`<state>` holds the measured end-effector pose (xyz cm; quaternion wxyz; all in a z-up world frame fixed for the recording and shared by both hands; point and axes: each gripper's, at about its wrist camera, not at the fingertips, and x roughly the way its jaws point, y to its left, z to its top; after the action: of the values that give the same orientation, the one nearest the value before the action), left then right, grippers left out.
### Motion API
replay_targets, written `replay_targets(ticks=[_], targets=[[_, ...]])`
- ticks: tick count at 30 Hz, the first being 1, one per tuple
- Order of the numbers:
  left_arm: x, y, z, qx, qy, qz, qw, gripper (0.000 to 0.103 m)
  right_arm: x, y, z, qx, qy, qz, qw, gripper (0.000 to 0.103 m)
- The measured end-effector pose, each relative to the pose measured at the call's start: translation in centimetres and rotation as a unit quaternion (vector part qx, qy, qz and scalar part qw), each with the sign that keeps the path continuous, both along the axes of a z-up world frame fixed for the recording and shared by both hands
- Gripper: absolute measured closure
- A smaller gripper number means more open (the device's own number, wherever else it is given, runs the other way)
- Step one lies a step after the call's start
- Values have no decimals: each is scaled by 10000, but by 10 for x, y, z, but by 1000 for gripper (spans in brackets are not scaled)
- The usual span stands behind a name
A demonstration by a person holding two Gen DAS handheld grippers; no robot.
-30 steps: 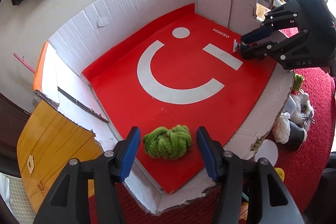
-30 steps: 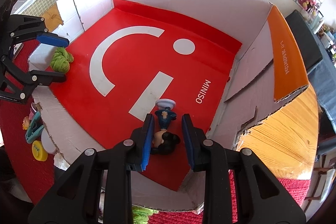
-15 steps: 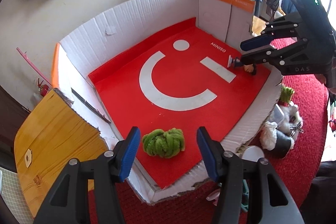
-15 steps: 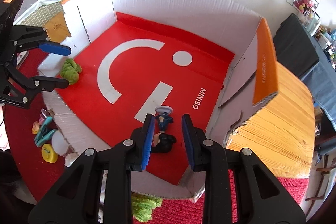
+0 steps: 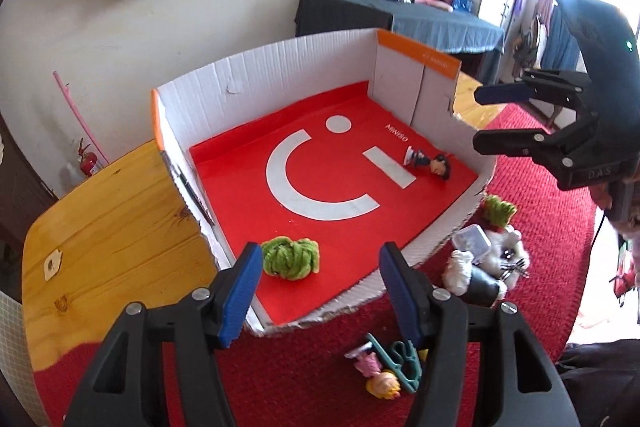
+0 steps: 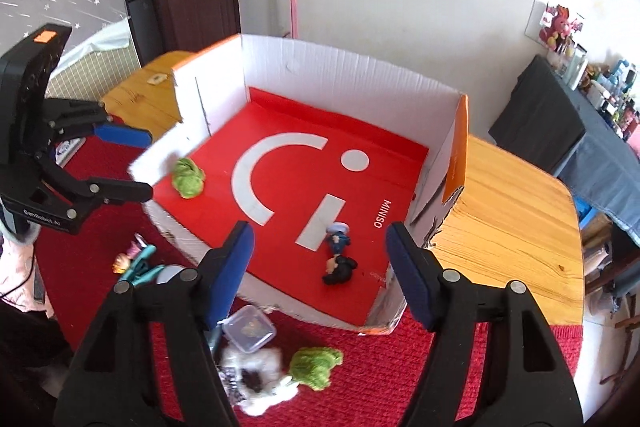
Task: Organize objects
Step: 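Open both grippers to release the yarn ball and figurine, then lift out, then move both grippers back toward the remaining items on the tablecloth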
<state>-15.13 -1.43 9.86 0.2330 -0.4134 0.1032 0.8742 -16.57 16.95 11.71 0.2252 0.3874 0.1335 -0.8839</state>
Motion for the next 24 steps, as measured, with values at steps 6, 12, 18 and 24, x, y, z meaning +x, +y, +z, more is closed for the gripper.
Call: replay_targets(ticks=[6,12,18,24], targets=[[22,-2,12,201,360,222,9989,32,26,-2,9,-239,294,-77,9993,28],[47,-8,18,477,595,379,9964,23,55,-1,12,-436,469,-235,9977,21],[72,-14,16,763,823,713,9911,12,81,0,7,-720,674,-425,9942,11],[92,-14,4,916,975,1014,9858,5,100,1,-10,-943,956,-767,9880,10]])
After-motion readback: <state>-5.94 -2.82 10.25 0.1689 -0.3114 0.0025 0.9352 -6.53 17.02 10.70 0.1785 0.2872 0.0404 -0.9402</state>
